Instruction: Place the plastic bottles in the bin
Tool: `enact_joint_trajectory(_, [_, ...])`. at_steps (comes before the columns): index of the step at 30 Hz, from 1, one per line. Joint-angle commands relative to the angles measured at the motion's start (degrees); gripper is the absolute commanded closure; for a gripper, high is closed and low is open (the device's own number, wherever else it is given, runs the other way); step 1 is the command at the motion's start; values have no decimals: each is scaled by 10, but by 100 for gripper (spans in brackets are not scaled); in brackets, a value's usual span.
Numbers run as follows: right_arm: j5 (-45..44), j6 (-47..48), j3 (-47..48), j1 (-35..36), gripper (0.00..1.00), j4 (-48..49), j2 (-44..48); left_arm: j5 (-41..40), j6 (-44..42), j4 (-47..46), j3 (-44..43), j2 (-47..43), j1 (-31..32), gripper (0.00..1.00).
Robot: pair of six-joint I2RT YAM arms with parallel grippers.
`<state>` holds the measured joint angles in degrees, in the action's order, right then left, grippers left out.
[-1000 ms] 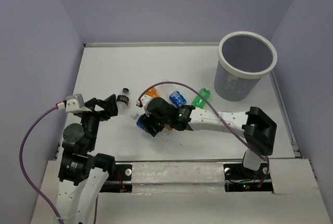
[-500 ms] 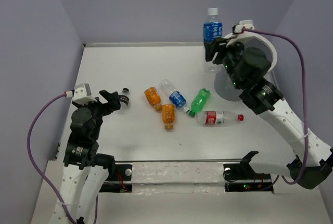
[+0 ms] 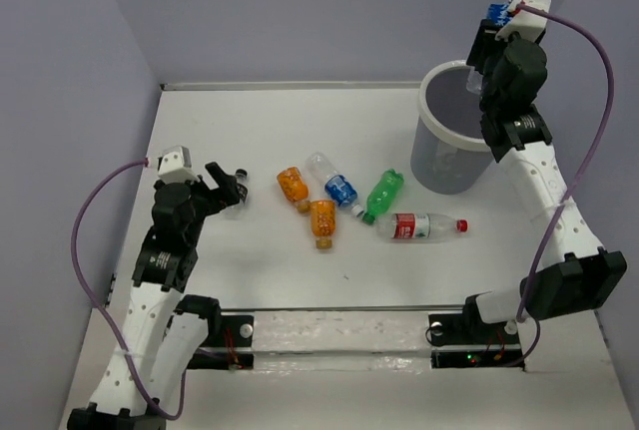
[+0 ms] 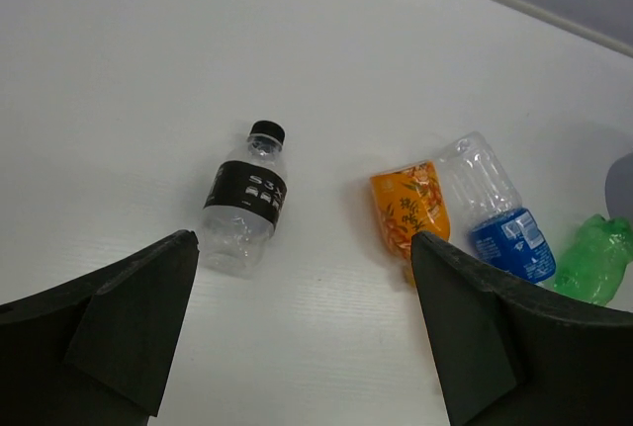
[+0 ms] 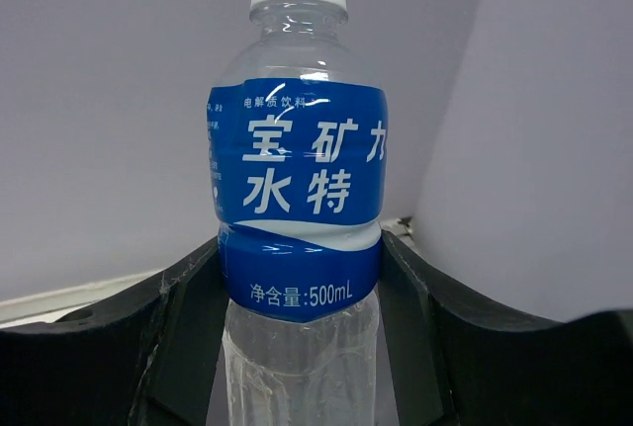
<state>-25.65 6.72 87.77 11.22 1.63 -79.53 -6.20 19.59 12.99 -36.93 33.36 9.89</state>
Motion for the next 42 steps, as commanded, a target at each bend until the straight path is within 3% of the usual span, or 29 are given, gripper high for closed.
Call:
enact_joint_trajectory(1, [28,-25,-10,-51,75,43,3,12,-13,-6,-41,71,-3,1])
enact_joint_trajectory(3, [44,-40,-23,-66,69,43,6,-7,-16,-2,-51,91,-3,1])
enact_joint_trajectory(4, [39,-42,-29,-66,59,41,6,-14,-16,-2,-51,107,-2,1])
enact_joint_trajectory(5, [36,-48,-41,-66,27,32,5,-21,-17,-2,-51,116,-2,1])
enact_joint_trajectory(7, [38,-85,-53,-66,1,15,16,-27,-17,-2,-47,148,-3,1])
enact_joint_trajectory(14, [150,-194,-140,-66,0,0,139,-1,-28,-10,-53,235,-2,1])
enact_joint_trajectory(18, [295,-256,-202,-56,0,0,206,-2,-40,7,-105,319,7,1])
enact_joint_trajectory(22, [344,-272,-258,-30,0,-3,255,-77,-49,21,-144,390,24,1])
enact_joint_trajectory(27, [428,-315,-336,2,0,18,324,-70,-62,31,-168,478,24,1])
enact_joint_trajectory(34, [437,-303,-400,52,0,5,350,-75,-69,39,-195,549,23,9])
enact_joint_trajectory(37, [436,-306,-420,57,0,5,369,-73,-75,40,-194,581,23,17])
enact_joint_trajectory(42, [451,-312,-442,57,0,-1,400,-78,-76,49,-199,586,23,56])
